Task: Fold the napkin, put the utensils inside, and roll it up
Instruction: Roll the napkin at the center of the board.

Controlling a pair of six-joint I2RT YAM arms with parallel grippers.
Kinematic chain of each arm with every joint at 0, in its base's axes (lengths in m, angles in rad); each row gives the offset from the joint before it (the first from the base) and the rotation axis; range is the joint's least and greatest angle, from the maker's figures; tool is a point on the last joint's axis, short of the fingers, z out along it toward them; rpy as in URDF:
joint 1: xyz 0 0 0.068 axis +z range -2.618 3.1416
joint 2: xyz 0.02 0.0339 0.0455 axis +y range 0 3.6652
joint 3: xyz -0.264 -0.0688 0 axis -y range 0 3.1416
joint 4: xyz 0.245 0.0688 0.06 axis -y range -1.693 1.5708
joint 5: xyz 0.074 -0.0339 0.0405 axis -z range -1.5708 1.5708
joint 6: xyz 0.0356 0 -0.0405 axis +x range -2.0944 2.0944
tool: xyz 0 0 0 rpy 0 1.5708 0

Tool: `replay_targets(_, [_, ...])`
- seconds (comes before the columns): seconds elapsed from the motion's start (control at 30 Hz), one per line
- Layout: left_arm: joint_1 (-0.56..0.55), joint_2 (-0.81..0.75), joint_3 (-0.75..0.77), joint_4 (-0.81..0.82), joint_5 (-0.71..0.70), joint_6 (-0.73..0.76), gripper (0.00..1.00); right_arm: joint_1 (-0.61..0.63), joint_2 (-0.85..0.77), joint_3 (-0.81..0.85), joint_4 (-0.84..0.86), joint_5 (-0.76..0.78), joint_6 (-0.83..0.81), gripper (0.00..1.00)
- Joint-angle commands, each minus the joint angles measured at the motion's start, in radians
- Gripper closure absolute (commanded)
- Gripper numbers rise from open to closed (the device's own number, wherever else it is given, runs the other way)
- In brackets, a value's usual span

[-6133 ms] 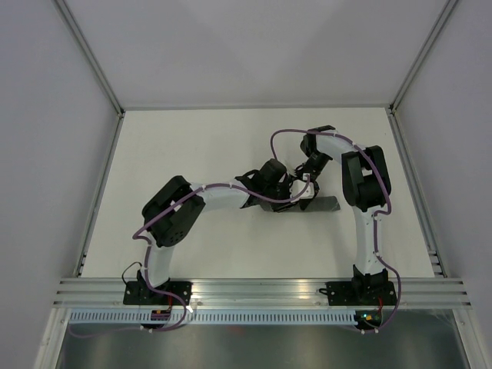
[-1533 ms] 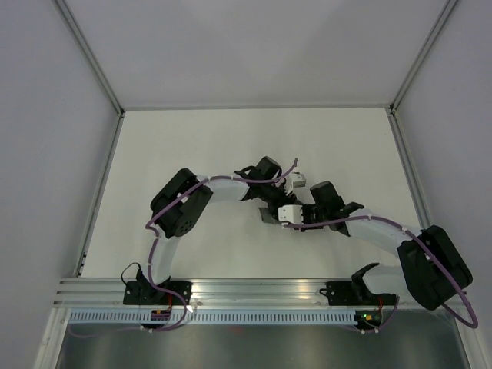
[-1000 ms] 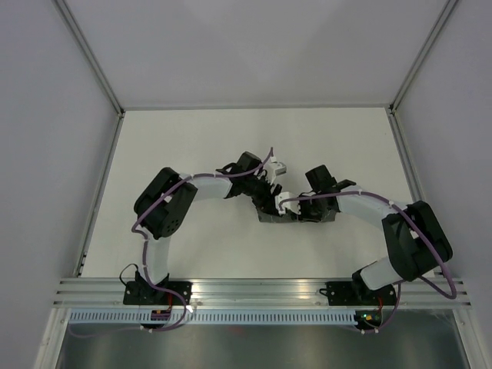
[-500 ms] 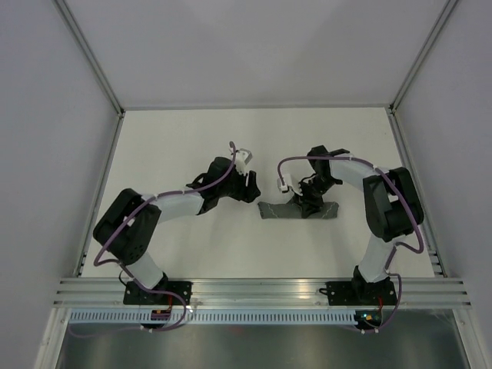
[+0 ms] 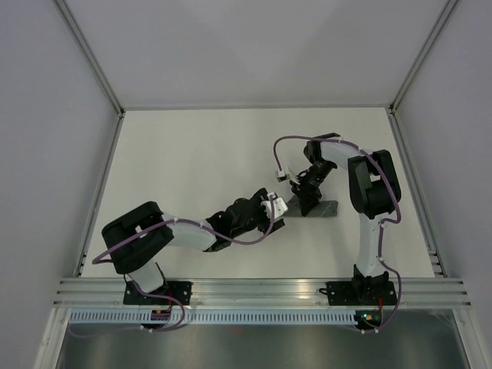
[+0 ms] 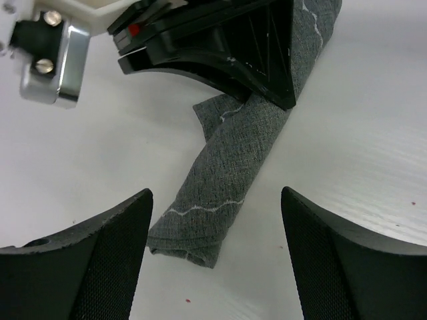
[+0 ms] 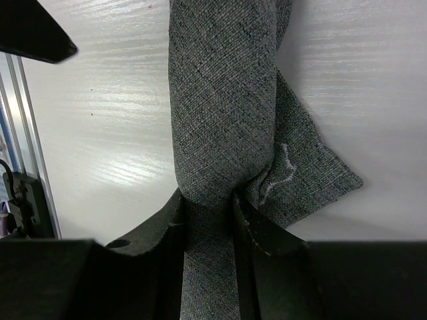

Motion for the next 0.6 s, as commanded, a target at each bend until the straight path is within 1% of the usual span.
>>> replay_targets(0.0, [-0.046, 0.069, 0.014, 0.184, -0.052, 0.239, 0.17, -0.001, 0.087, -0.001, 0.031, 0.07, -0.034, 0.84])
replay_targets(0.07, [-0.078, 0.129, 0.057, 0.175, -0.054, 0.302, 0.17, -0.003, 0.093, 0.003, 0.034, 0.073, -0.029, 0.84])
replay_targets(0.27, [-0.116, 0.235, 0.155, 0.136, -0.02, 0.396, 0.16, -0.003, 0.104, 0.003, 0.045, 0.088, -0.023, 0.85])
replay_targets(0.4, [-0.121, 0.284, 0.211, 0.1, 0.001, 0.421, 0.16, -0.004, 0.112, 0.008, 0.044, 0.093, -0.018, 0.85])
replay_targets(0.57, [-0.123, 0.322, 0.292, -0.011, 0.028, 0.408, 0.17, -0.004, 0.118, 0.016, 0.045, 0.095, -0.014, 0.85])
